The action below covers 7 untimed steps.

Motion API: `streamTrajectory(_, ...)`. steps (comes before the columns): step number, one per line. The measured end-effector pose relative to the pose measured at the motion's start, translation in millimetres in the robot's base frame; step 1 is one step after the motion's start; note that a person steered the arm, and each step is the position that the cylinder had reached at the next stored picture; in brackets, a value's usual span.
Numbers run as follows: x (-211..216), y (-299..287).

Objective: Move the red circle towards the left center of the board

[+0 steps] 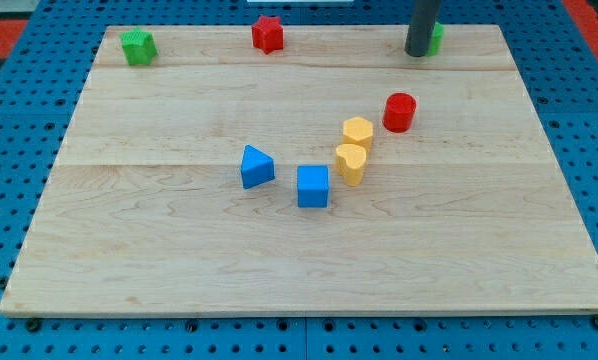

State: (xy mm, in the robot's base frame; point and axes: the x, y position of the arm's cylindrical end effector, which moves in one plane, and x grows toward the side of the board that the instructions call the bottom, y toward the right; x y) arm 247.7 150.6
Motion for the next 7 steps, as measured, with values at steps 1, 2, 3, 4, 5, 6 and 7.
streamTrajectory(1,2,-11)
streamTrajectory(2,2,-11)
streamTrajectory(3,11,-11)
streamTrajectory(4,51,-16)
streamTrajectory(5,98,-16)
streamTrajectory(6,115,-23)
streamTrajectory(7,113,15)
